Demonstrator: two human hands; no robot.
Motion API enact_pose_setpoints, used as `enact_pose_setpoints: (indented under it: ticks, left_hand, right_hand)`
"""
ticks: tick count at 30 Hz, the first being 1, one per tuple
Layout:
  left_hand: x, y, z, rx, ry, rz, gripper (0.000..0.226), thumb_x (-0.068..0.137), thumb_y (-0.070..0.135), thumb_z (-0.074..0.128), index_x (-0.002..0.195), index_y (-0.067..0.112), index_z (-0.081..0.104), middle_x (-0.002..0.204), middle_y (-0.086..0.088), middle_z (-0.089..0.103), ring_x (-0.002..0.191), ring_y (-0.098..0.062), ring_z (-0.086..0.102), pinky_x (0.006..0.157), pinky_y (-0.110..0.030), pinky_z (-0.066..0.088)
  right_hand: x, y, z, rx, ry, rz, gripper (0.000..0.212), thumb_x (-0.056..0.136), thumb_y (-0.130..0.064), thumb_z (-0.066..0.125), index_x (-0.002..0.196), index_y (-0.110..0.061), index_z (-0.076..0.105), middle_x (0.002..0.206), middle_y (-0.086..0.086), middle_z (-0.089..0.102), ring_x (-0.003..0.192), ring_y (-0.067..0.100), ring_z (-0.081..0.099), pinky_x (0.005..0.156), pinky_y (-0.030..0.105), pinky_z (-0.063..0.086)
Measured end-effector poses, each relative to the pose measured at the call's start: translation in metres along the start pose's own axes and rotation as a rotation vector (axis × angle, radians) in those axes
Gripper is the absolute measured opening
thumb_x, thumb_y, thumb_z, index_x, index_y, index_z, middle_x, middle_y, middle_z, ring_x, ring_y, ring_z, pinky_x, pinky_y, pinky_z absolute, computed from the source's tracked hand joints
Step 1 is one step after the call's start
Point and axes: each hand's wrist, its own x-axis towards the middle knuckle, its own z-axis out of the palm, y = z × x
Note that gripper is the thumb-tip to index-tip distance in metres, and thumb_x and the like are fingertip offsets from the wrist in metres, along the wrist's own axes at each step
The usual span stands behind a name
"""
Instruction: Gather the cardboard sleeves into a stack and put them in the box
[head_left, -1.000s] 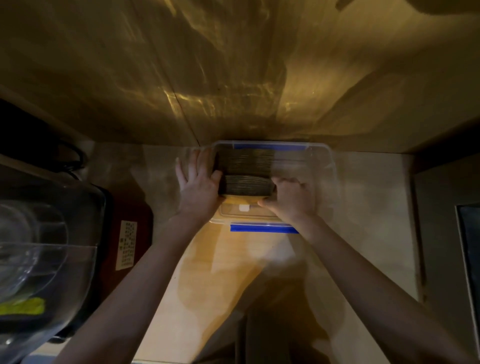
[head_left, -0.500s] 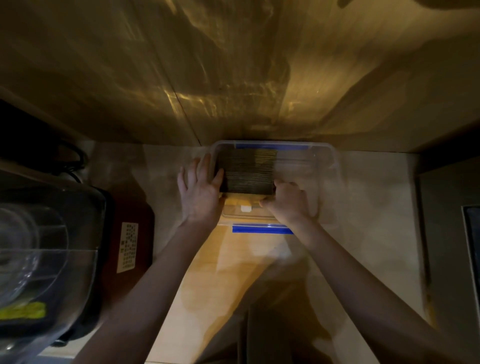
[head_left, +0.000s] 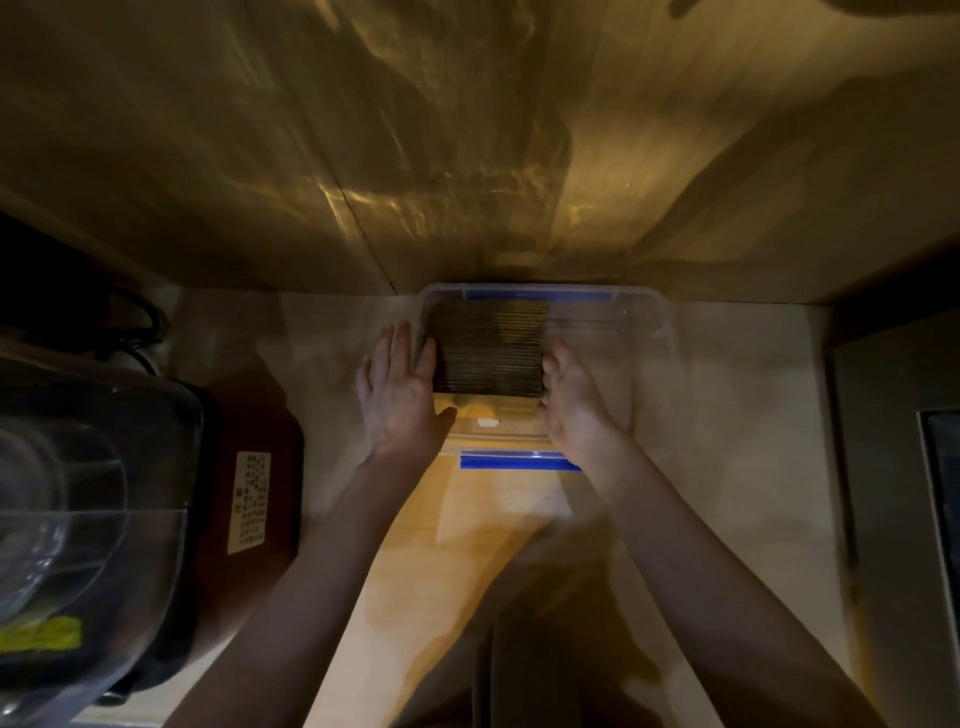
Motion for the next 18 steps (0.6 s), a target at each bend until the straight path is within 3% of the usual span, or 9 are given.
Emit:
enact_pose_setpoints:
  ticks: [2, 4, 9, 15, 18]
  left_hand:
    - [-0.001, 0.000, 0.000, -0.002, 0.004, -0.001, 0.079, 0.080, 0.028, 0.063, 0.144, 0.018, 0.018, 0.157, -0.011, 0.006, 0.145, -0.027, -0.003, 0.115, -0.046, 0.004]
    - [-0.001, 0.000, 0.000, 0.009, 0.002, 0.004, 0.077, 0.082, 0.030, 0.061, 0.144, 0.018, 0.017, 0.157, -0.011, 0.006, 0.145, -0.027, -0.004, 0.115, -0.045, 0.004]
    - [-0.002, 0.000, 0.000, 0.007, -0.007, 0.004, 0.075, 0.083, 0.032, 0.059, 0.144, 0.018, 0.017, 0.157, -0.011, 0.004, 0.145, -0.027, -0.004, 0.116, -0.046, 0.004]
    - [-0.002, -0.002, -0.002, -0.007, -0.021, 0.002, 0.077, 0.081, 0.037, 0.060, 0.143, 0.020, 0.019, 0.158, -0.009, 0.005, 0.145, -0.025, -0.004, 0.115, -0.045, 0.006]
    - [-0.003, -0.001, -0.007, -0.080, -0.027, -0.008, 0.080, 0.078, 0.046, 0.060, 0.143, 0.023, 0.020, 0.158, -0.007, 0.007, 0.145, -0.024, -0.002, 0.115, -0.046, 0.010]
  right_hand:
    - [0.001, 0.000, 0.001, 0.028, 0.010, -0.001, 0.044, 0.098, -0.040, 0.024, 0.121, -0.016, 0.052, 0.107, 0.001, 0.061, 0.093, 0.011, 0.056, 0.083, 0.026, 0.042]
    - [0.001, -0.001, 0.003, 0.024, 0.015, 0.013, 0.051, 0.097, -0.044, 0.021, 0.130, -0.014, 0.046, 0.128, 0.006, 0.056, 0.115, 0.018, 0.051, 0.101, 0.032, 0.033]
    - [0.006, 0.001, 0.008, 0.029, 0.048, 0.017, 0.052, 0.096, -0.047, 0.021, 0.130, -0.017, 0.048, 0.137, 0.007, 0.051, 0.127, 0.022, 0.044, 0.109, 0.037, 0.027]
    - [-0.002, -0.007, 0.005, 0.072, 0.066, 0.003, 0.048, 0.098, -0.041, 0.022, 0.134, -0.016, 0.041, 0.138, 0.006, 0.049, 0.125, 0.022, 0.044, 0.098, 0.034, 0.034]
    - [-0.010, -0.012, 0.000, -0.017, 0.100, -0.070, 0.043, 0.098, -0.034, 0.027, 0.132, -0.014, 0.043, 0.120, -0.002, 0.056, 0.109, 0.012, 0.050, 0.086, 0.025, 0.040]
